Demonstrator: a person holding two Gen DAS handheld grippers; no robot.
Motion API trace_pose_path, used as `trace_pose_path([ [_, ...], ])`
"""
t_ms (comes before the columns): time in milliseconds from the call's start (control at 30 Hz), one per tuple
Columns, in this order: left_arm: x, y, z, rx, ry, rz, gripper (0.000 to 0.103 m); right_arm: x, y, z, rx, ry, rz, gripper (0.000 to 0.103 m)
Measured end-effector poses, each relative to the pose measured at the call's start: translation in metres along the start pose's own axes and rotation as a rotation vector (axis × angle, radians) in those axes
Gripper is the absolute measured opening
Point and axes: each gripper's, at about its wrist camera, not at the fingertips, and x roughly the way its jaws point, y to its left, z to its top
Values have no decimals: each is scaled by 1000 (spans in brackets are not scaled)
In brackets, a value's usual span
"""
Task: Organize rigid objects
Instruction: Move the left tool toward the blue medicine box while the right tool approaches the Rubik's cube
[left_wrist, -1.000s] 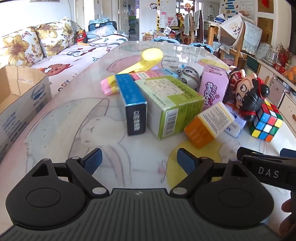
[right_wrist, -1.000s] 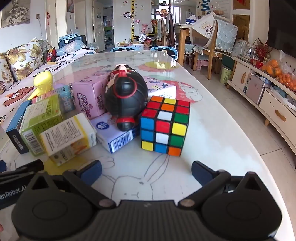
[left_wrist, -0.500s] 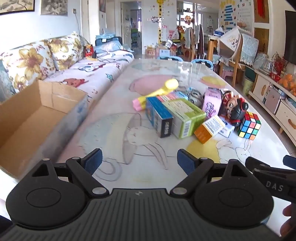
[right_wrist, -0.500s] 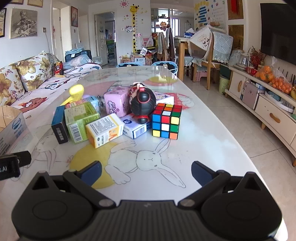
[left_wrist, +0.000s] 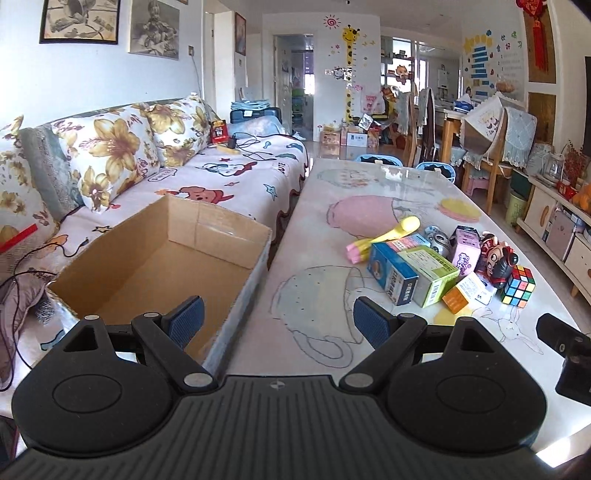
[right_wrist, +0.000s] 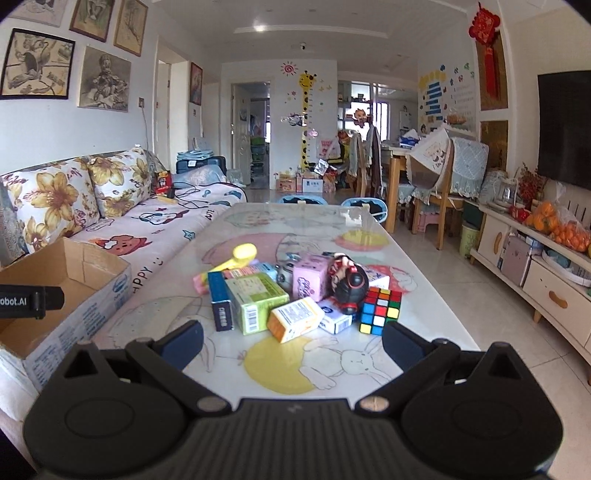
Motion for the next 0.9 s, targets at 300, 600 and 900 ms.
trace_pose_path([
  [300, -11, -3, -25, -64, -68, 77, 103, -28, 58, 13, -148, -107, 108, 102],
  [600, -13, 0, -41, -134, -92, 103, 103, -41, 89, 17, -197, -159, 174, 102],
  [900, -14, 8, -33, -142, -94, 91, 103, -40, 92, 12, -163, -175, 180, 102],
])
